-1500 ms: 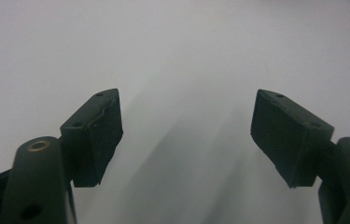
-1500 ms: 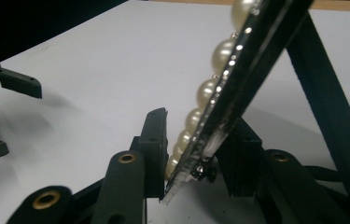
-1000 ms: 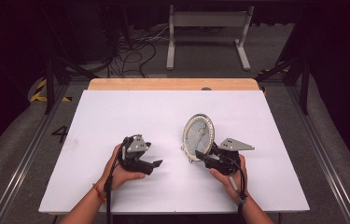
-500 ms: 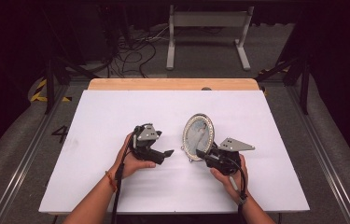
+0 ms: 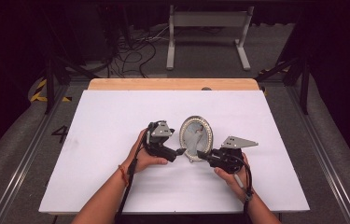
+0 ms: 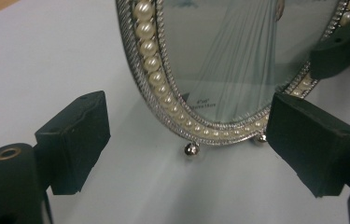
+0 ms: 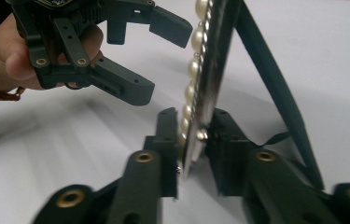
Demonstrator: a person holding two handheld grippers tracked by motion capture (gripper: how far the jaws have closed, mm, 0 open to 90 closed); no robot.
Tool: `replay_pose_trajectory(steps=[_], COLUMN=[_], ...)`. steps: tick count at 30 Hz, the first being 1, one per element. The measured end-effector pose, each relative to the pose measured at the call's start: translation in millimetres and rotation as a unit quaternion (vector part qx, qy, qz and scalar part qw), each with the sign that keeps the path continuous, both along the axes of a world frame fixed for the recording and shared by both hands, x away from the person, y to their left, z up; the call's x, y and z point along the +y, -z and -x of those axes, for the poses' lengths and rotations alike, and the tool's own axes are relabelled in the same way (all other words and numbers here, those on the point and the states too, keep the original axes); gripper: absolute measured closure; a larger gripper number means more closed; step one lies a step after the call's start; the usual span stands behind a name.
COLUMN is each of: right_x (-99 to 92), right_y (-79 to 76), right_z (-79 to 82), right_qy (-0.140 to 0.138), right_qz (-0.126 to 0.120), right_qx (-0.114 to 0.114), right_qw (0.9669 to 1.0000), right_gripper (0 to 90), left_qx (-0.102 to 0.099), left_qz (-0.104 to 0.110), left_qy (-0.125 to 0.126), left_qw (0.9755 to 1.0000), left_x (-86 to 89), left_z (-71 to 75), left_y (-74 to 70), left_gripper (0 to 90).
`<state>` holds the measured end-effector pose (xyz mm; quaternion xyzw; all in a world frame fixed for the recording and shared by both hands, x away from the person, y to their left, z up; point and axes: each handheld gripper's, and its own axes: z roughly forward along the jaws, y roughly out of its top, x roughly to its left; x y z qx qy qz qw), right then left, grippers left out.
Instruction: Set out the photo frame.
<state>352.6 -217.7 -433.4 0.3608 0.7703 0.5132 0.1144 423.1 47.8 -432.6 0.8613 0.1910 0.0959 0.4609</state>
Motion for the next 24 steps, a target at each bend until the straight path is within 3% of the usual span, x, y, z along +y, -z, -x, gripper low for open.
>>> replay_pose_trajectory(steps=[2,5,9,13,16,18,20,24], right_x=[-3.1,-8.1,-7.6,-7.6,-6.5,-4.6,-3.2,-4.8], right_y=[-2.5,-7.5,-11.8,-10.9,-10.2,-10.4,-10.2,-9.1], right_z=[3.3,10.8,19.7,22.2,23.3,24.0,24.4,23.1], right_qy=[0.007,0.017,0.019,0.028,0.033,0.037,0.041,0.049], right_qz=[-0.005,0.001,0.02,0.02,0.022,0.023,0.023,0.024], right_qx=[0.002,-0.015,-0.041,-0.045,-0.051,-0.055,-0.058,-0.054], right_qw=[1.0,0.9998,0.9988,0.9984,0.9979,0.9975,0.9973,0.9971], right_gripper=[65.1,69.9,77.1,77.2,77.2,77.1,76.7,76.0], left_qx=[0.01,0.01,0.002,0.002,0.023,0.029,0.031,0.041], left_qz=[0.008,0.028,0.032,0.029,0.035,0.02,0.025,0.033], left_qy=[-0.003,-0.004,-0.001,0.013,0.028,0.04,0.035,0.034], left_qw=[0.9999,0.9996,0.9995,0.9995,0.9987,0.9986,0.9986,0.998], left_x=[-2.0,-2.6,-4.6,-11.8,-14.4,-17.2,-15.5,-7.6], left_z=[-4.9,-10.0,-13.8,-16.4,-18.0,-16.9,-17.0,-17.9], left_y=[-0.4,-3.9,-4.3,0.5,5.8,8.4,8.5,7.0], left_gripper=[14.8,15.6,17.6,18.5,20.4,22.2,23.0,34.6])
